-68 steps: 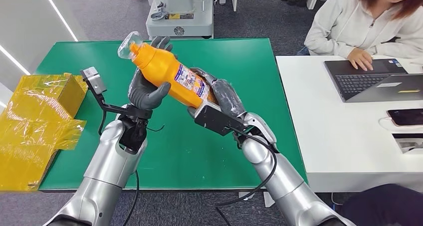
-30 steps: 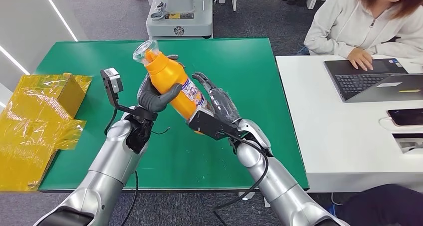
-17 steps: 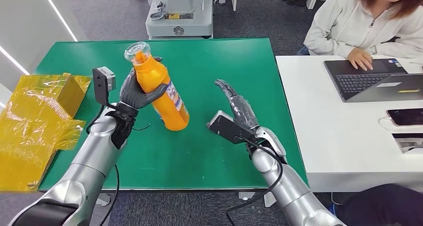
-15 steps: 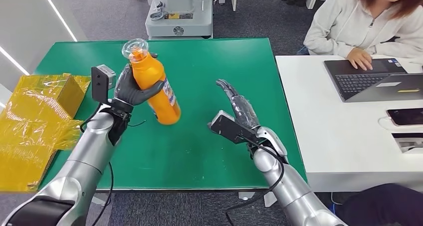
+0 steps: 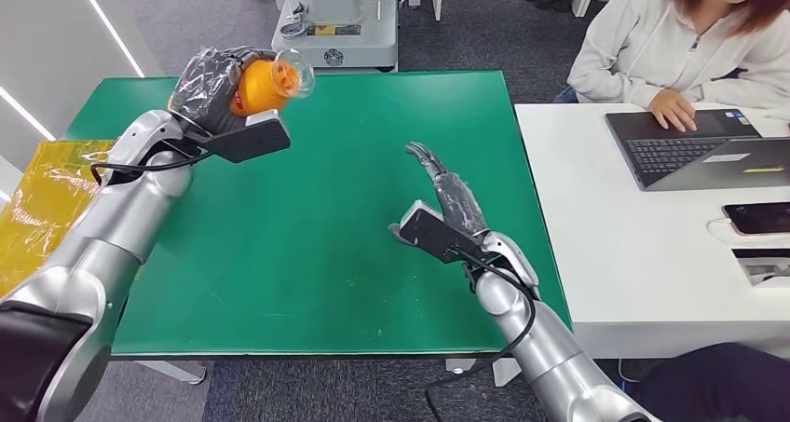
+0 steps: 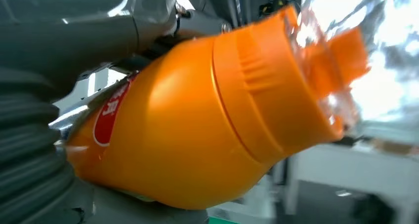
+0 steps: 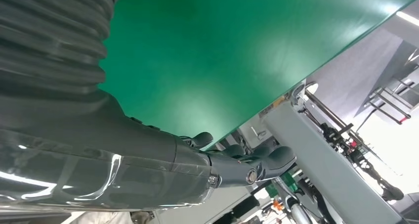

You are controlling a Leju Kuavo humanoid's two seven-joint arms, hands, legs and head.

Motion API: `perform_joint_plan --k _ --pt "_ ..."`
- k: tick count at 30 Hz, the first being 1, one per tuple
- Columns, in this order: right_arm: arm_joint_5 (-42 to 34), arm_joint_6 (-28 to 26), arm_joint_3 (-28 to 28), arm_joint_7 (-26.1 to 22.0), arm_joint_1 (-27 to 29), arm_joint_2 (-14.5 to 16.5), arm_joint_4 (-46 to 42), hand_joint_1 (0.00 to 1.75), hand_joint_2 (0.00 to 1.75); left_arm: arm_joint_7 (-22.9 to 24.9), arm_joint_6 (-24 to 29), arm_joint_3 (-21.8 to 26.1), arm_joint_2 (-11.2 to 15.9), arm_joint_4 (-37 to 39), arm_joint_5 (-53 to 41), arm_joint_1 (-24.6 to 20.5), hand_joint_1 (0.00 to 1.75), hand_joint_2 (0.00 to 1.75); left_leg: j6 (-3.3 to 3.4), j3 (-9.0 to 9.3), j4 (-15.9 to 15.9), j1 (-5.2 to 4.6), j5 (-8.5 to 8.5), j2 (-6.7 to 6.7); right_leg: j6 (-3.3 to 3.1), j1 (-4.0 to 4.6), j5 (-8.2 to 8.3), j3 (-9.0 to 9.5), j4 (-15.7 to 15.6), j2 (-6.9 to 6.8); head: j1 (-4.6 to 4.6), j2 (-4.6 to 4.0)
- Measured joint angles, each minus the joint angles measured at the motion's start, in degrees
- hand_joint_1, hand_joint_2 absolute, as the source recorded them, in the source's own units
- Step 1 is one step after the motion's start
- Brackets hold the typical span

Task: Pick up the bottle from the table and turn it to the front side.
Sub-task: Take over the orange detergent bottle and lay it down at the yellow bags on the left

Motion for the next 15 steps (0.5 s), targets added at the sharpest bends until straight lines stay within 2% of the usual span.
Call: perform_joint_plan --k 7,15 --pt "0.36 -1.12 -0.55 -0.04 0.21 -0.06 0.05 0.00 1.75 7.11 4.30 -8.95 1.68 4.85 -18.45 -3.40 1.75 1.75 0.00 0.02 0.00 0.00 0.00 0.01 0.00 0.00 0.00 0.00 0.00 0.01 -0.01 0.00" --pt "0.81 -1.87 -0.99 -0.55 2.11 -0.54 0.07 0.00 1.75 14.40 3.88 -16.46 3.75 9.22 -31.73 -4.66 1.75 1.75 0.00 0.01 -0.01 0.01 0.00 0.02 0.00 0.01 0.00 -0.02 0.01 0.03 0.00 0.00"
